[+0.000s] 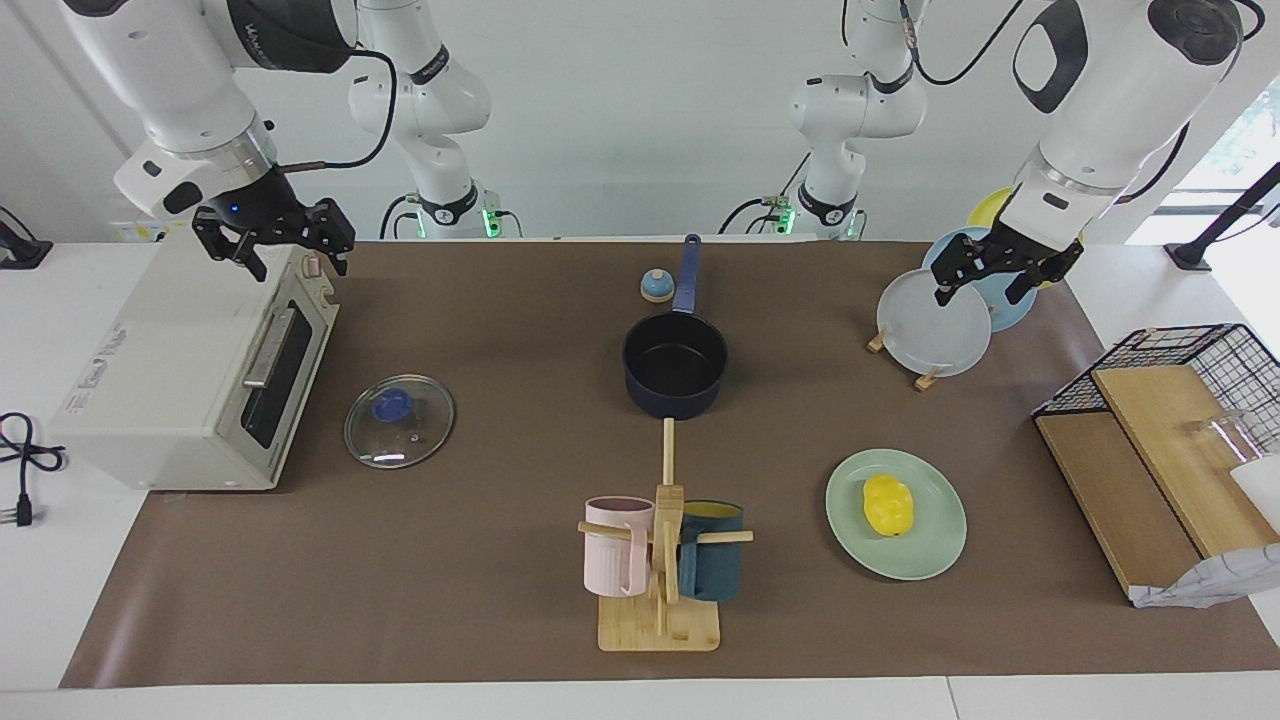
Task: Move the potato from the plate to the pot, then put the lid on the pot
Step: 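Move the left gripper toward the yellow potato on the green plate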
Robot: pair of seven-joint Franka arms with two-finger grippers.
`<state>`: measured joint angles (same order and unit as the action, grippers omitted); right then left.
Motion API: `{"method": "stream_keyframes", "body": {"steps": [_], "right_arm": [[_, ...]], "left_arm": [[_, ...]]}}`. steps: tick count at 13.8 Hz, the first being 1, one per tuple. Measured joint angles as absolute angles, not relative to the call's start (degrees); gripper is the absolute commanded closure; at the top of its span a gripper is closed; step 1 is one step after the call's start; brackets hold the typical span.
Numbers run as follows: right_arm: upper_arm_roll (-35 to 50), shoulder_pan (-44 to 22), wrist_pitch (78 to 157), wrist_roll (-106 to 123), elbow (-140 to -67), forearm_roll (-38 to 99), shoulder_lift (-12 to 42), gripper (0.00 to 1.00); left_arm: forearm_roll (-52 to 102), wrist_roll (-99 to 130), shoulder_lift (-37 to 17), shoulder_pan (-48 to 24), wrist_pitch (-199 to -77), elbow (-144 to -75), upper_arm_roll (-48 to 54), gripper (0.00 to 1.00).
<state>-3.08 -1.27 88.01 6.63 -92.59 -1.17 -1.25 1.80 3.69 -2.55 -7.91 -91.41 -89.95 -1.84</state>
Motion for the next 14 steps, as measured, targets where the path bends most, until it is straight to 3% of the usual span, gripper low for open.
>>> {"method": "stream_keyframes", "body": {"steps": [14], "right_arm": [[-2.5,-1.9,87.9,6.6,-92.6,-1.2,-1.3,0.00]], "left_arm": [[3.3,3.7,-3.9,-8.5,-99.4,-91.8,-1.4,0.00]]}}
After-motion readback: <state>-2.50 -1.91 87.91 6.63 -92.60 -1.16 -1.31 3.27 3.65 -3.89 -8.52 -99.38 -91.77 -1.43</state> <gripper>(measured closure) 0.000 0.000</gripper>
